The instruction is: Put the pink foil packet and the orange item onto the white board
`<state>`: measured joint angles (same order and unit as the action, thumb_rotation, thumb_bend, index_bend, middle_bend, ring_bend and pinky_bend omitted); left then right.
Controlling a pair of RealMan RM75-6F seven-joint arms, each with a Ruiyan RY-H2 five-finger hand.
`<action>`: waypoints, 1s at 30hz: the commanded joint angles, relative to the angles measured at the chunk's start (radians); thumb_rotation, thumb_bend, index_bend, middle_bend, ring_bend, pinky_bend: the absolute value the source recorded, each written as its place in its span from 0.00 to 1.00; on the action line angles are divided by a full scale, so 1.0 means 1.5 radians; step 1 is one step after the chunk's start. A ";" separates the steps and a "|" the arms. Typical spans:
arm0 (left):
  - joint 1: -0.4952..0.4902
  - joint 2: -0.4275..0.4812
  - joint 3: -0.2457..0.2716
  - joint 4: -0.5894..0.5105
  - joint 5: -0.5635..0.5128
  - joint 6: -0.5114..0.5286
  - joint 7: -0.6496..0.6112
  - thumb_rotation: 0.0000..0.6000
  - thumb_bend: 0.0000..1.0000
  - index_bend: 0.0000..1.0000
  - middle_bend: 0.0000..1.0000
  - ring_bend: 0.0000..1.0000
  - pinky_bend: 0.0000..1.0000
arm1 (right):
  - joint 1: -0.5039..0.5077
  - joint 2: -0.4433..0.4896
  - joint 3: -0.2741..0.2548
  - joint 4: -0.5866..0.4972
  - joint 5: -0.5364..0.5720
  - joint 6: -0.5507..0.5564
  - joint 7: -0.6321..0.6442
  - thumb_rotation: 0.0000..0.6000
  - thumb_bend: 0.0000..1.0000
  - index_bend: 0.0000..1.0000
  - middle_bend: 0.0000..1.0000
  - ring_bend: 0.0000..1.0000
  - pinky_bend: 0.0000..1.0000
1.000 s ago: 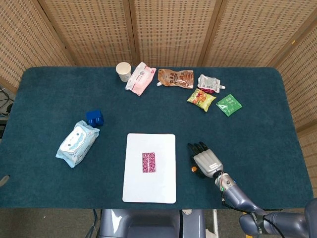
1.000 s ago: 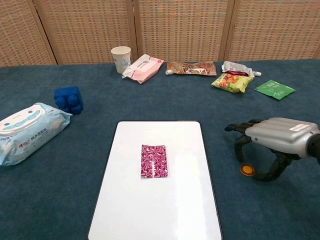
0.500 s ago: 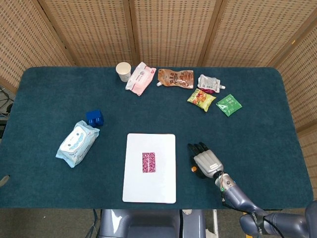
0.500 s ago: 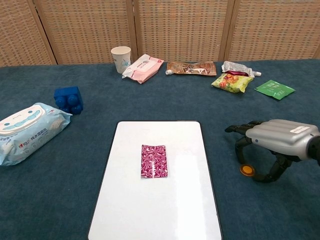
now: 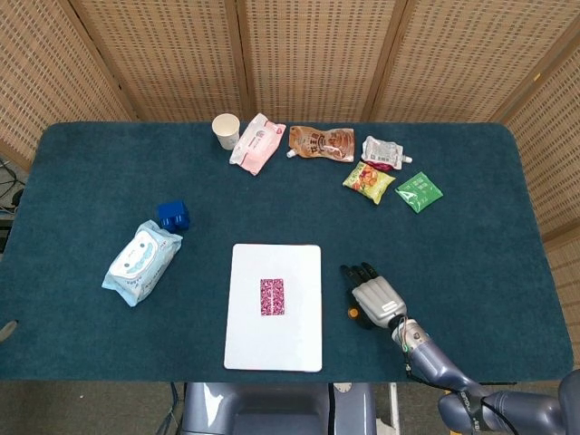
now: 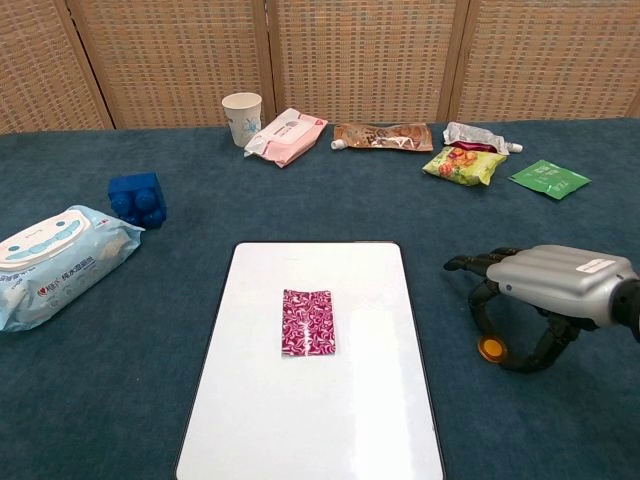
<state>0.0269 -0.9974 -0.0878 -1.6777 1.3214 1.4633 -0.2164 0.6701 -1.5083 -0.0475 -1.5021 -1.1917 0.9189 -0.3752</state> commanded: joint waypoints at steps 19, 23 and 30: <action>0.000 0.004 -0.003 0.000 -0.006 -0.003 -0.010 0.98 0.00 0.00 0.00 0.00 0.00 | 0.119 0.014 0.136 -0.151 0.176 -0.050 -0.102 1.00 0.36 0.56 0.00 0.00 0.00; 0.000 0.007 -0.006 0.002 -0.011 -0.007 -0.022 0.98 0.00 0.00 0.00 0.00 0.00 | 0.175 -0.034 0.153 -0.151 0.280 -0.034 -0.186 1.00 0.36 0.56 0.00 0.00 0.00; -0.003 0.009 -0.005 0.010 -0.017 -0.023 -0.040 0.98 0.00 0.00 0.00 0.00 0.00 | 0.254 -0.106 0.168 -0.135 0.424 0.018 -0.284 1.00 0.37 0.56 0.00 0.00 0.00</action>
<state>0.0239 -0.9844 -0.0958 -1.6642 1.2965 1.4308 -0.2751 1.0001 -1.6187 0.1876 -1.7154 -0.6209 0.9104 -0.7462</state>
